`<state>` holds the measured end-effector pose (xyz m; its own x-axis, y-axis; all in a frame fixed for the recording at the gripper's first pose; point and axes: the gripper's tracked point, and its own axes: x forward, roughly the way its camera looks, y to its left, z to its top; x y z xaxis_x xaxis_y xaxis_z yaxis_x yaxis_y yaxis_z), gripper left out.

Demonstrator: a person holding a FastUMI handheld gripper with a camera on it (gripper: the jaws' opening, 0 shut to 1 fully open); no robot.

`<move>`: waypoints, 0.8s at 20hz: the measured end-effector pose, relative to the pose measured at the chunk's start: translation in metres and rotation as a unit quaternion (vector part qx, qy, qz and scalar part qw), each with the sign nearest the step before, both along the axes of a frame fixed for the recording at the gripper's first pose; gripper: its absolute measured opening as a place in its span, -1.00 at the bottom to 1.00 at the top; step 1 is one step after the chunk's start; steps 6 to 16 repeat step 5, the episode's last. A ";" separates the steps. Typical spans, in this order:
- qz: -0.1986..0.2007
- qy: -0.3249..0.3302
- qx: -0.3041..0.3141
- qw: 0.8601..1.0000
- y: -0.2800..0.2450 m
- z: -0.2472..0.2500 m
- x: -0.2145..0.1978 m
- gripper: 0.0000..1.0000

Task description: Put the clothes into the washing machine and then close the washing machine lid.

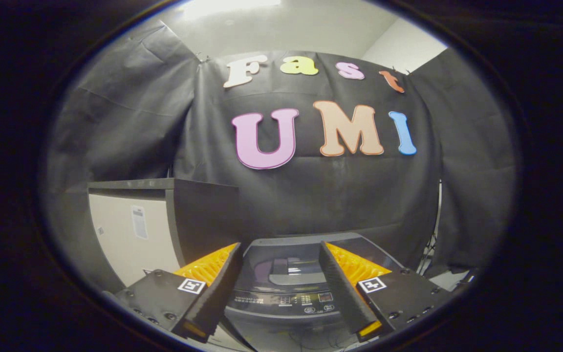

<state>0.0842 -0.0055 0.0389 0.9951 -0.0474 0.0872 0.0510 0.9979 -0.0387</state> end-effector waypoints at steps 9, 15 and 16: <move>-0.008 0.005 0.001 1.000 -0.014 -0.002 -0.008 0.95; -0.008 0.005 0.001 1.000 -0.014 -0.002 -0.008 0.95; -0.008 0.005 0.001 1.000 -0.014 -0.002 -0.008 0.95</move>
